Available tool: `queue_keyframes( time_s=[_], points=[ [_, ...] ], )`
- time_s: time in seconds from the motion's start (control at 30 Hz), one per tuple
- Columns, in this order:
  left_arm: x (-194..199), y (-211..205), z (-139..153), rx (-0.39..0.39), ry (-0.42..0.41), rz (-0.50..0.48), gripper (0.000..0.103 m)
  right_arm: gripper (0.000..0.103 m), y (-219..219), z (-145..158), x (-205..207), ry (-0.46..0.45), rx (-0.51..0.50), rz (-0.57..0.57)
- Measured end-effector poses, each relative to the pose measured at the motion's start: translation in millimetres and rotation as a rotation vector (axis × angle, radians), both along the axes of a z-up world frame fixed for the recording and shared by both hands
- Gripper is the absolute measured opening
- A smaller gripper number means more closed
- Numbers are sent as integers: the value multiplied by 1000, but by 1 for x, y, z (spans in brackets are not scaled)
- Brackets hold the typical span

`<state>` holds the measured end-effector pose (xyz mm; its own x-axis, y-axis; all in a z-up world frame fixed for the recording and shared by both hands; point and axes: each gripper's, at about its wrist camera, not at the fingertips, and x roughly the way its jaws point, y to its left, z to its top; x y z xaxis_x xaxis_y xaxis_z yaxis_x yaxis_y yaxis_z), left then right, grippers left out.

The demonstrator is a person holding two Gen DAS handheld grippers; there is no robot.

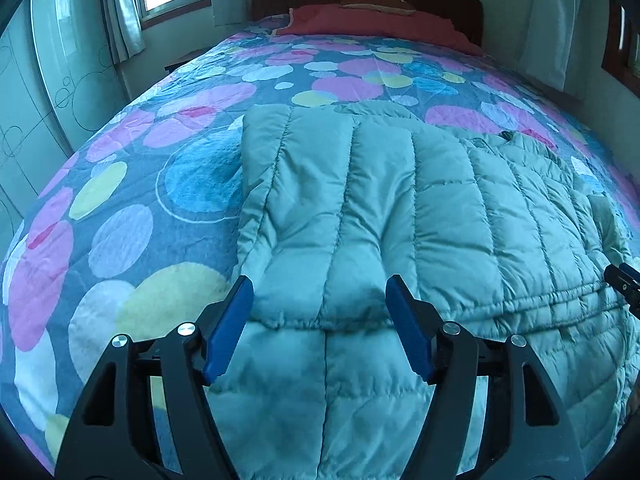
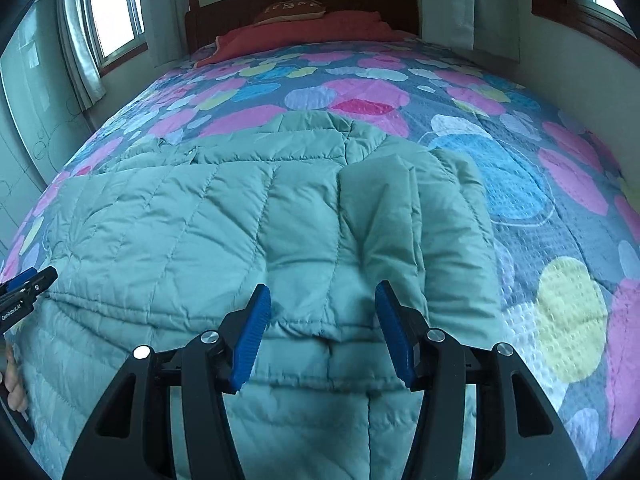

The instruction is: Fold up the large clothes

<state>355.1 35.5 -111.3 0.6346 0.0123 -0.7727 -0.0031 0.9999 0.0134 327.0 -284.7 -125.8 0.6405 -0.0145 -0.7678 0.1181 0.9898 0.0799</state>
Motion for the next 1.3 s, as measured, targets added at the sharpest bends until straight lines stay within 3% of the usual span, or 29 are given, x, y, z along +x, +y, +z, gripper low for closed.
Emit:
queue_keyframes(
  time_s=[0.37, 0.67, 1.03, 1.2, 1.3],
  points=[
    [-115, 32, -6, -48, 57, 73, 69, 55, -22, -2, -101, 51, 31, -53],
    [-196, 68, -9, -141, 84, 170, 69, 55, -46, -7, -185, 69, 59, -124],
    [-249, 84, -15, -261, 114, 233, 69, 55, -66, -18, -251, 75, 168, -182],
    [-271, 84, -17, -278, 115, 249, 69, 55, -66, -24, -268, 78, 213, -194],
    [-283, 88, -20, -355, 121, 268, 69, 55, -64, -24, -277, 71, 246, -193]
  ],
)
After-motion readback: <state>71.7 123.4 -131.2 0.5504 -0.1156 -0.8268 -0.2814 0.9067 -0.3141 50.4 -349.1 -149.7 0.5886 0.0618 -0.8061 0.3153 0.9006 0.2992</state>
